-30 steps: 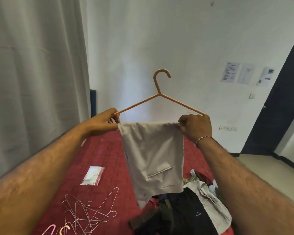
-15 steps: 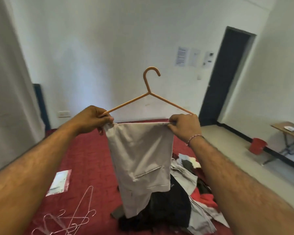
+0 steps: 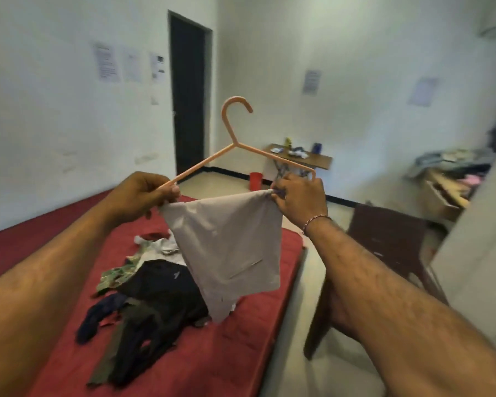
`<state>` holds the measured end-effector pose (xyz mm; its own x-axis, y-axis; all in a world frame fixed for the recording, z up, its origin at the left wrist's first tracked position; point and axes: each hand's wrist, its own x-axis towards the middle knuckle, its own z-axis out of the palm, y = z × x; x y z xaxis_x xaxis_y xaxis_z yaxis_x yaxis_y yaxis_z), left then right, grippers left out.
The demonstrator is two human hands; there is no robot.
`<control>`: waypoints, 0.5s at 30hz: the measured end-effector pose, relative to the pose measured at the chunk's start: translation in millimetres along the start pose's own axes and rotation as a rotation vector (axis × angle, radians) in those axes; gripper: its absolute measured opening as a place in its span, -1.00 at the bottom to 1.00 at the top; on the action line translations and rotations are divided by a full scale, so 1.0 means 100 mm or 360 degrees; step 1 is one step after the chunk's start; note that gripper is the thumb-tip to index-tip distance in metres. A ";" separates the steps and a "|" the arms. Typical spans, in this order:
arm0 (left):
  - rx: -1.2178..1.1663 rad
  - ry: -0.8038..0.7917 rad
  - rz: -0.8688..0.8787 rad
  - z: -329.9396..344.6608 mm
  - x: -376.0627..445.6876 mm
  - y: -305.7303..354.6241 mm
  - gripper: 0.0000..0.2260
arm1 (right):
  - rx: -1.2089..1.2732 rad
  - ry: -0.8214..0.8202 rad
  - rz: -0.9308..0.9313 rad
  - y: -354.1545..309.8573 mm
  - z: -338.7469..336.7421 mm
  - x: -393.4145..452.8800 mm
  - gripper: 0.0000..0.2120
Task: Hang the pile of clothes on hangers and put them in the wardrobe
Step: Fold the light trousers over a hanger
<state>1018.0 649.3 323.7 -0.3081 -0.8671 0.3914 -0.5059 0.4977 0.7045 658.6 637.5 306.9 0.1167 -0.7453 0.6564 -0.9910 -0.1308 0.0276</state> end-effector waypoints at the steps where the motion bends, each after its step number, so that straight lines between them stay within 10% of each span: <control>1: -0.0011 -0.0053 0.0052 0.16 0.09 0.13 -0.42 | -0.0068 0.0013 0.0028 0.19 -0.13 -0.14 -0.81; 8: -0.0241 -0.0174 0.0390 1.38 0.58 1.02 -0.66 | -0.0407 0.0144 0.0295 1.38 -1.10 -1.13 -0.82; 15: -0.0526 -0.0441 0.0706 2.53 0.58 2.24 -0.49 | -0.0707 0.0182 0.0521 2.26 -2.23 -2.33 -0.79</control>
<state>682.4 715.7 354.4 -0.6520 -0.5198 0.5519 -0.0190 0.7389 0.6735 393.3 927.5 328.1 -0.1849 -0.6218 0.7610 -0.9094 0.4018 0.1073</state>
